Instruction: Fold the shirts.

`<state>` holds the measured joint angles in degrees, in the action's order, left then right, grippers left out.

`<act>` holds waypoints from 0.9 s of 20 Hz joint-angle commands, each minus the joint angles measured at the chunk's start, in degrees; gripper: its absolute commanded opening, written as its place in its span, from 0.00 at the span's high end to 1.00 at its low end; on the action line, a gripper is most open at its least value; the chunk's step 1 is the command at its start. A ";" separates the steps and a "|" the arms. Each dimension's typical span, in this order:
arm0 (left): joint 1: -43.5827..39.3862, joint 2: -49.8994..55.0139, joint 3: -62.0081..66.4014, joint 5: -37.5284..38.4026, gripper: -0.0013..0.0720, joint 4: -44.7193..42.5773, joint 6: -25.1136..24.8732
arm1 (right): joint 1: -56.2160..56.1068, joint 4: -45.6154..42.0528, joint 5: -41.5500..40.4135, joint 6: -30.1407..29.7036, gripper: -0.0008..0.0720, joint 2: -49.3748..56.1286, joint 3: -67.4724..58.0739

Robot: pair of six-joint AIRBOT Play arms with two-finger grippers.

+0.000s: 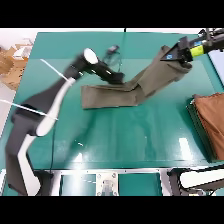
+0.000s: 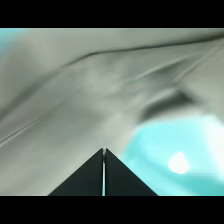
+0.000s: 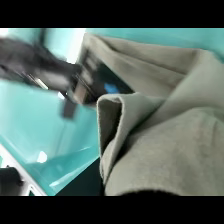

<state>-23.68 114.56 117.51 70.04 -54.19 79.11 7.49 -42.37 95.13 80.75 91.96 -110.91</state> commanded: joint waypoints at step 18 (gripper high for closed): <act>23.91 -10.10 -1.46 23.32 0.95 -19.21 1.42 | -22.73 -7.56 -21.03 8.24 0.42 17.09 0.52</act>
<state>-0.01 104.51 116.38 93.23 -73.12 81.12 -24.08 -46.70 65.06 87.66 110.93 -110.37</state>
